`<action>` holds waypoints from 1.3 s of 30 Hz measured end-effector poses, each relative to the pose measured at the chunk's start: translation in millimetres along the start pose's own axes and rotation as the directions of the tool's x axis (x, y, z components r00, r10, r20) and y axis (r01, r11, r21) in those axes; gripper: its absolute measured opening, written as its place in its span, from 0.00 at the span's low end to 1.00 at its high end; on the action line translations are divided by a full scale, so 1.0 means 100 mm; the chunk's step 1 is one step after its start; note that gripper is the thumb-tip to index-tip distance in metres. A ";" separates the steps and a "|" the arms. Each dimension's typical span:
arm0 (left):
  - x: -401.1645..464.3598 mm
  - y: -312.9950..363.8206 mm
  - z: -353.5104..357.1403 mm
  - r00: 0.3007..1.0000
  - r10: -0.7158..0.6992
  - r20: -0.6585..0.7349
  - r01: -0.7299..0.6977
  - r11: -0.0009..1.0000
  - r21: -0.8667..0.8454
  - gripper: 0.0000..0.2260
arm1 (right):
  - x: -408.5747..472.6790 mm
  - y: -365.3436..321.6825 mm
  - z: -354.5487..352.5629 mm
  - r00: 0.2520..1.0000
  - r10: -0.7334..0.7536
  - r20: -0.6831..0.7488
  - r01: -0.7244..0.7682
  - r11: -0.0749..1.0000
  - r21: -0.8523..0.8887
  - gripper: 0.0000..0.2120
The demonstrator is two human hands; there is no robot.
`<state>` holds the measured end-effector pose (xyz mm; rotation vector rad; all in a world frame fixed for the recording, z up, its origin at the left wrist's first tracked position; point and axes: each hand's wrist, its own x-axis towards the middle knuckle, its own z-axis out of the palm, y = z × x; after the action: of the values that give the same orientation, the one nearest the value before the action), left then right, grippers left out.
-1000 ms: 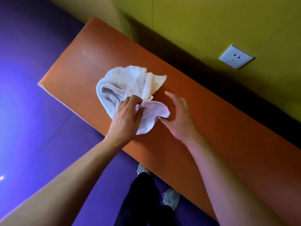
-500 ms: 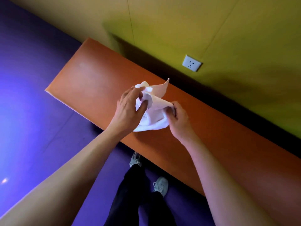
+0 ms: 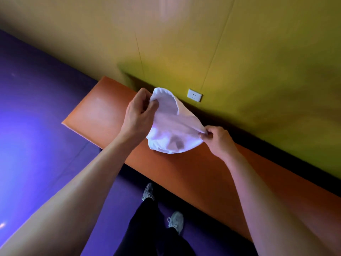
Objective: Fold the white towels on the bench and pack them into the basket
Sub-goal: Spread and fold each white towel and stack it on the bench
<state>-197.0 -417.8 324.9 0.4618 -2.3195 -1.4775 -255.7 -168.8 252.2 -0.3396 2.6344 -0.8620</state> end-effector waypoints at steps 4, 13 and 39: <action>-0.04 0.24 -0.06 0.997 0.065 0.041 -0.064 0.998 -0.023 0.10 | -0.15 0.00 -0.11 0.983 0.071 -0.169 -0.028 0.970 0.243 0.09; -0.12 1.01 -0.06 0.925 0.350 0.148 -0.372 0.912 0.169 0.08 | -0.29 -0.50 -1.06 0.956 -0.215 -0.200 0.220 0.976 0.003 0.29; -0.64 0.33 0.31 0.692 -0.179 0.700 -0.531 0.531 0.661 0.24 | -1.36 0.37 -1.49 0.751 0.220 -0.623 0.093 0.898 0.430 0.07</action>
<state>-157.1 -350.9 335.1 -0.2725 -3.5017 -0.2438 -195.3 -17.2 375.8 0.2377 2.8900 -1.7848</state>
